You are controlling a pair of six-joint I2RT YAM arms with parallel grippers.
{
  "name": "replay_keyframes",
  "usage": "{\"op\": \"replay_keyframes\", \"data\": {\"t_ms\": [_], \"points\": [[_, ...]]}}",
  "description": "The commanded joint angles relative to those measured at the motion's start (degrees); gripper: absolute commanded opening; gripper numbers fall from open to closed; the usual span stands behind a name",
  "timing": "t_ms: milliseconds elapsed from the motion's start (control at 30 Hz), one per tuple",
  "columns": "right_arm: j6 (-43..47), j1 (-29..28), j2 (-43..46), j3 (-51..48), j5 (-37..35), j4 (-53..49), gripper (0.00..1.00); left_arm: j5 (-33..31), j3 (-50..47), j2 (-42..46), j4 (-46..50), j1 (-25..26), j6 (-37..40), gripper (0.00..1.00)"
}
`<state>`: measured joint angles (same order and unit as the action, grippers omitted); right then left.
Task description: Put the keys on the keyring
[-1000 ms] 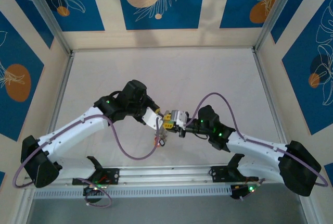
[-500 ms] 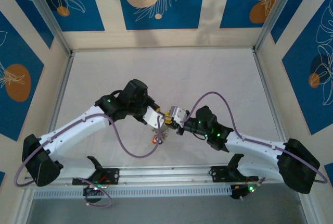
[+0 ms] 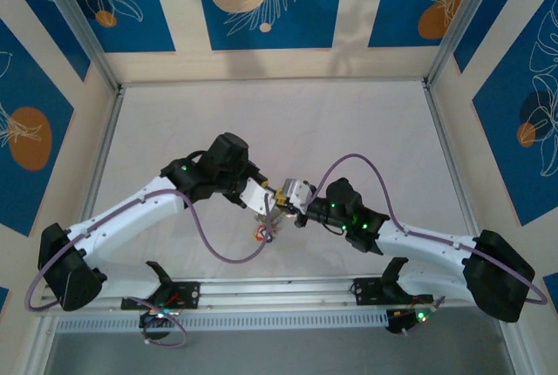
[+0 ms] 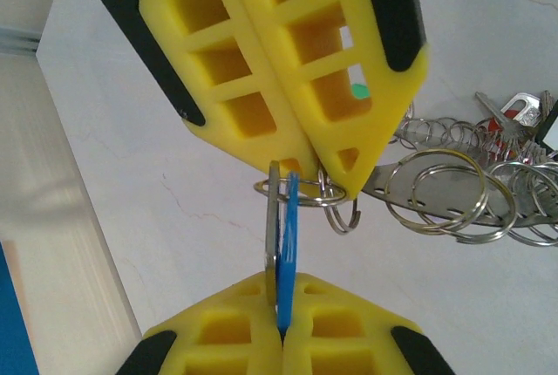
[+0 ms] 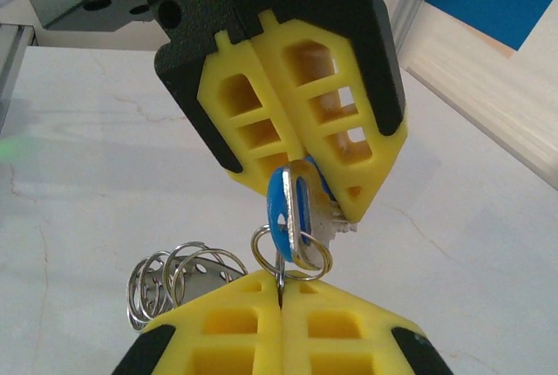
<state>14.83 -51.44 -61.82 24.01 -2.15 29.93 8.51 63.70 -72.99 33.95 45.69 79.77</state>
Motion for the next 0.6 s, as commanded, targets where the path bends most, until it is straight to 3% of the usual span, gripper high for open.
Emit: {"op": "replay_keyframes", "data": {"t_ms": [0, 300, 567], "points": [[-0.52, 0.2, 1.31, 0.18, -0.18, 0.41, 0.0, -0.33, 1.74, 0.04, 0.41, 0.27, -1.0, 0.0], [-8.91, 7.54, 7.7, -6.87, 8.77, 11.09, 0.0, -1.13, -3.96, 1.73, -2.72, -0.87, -3.27, 0.0], [-12.34, 9.69, 8.39, -8.87, 11.78, 16.33, 0.0, -0.62, -6.52, 0.28, -6.06, -0.96, -3.94, 0.0]]}}
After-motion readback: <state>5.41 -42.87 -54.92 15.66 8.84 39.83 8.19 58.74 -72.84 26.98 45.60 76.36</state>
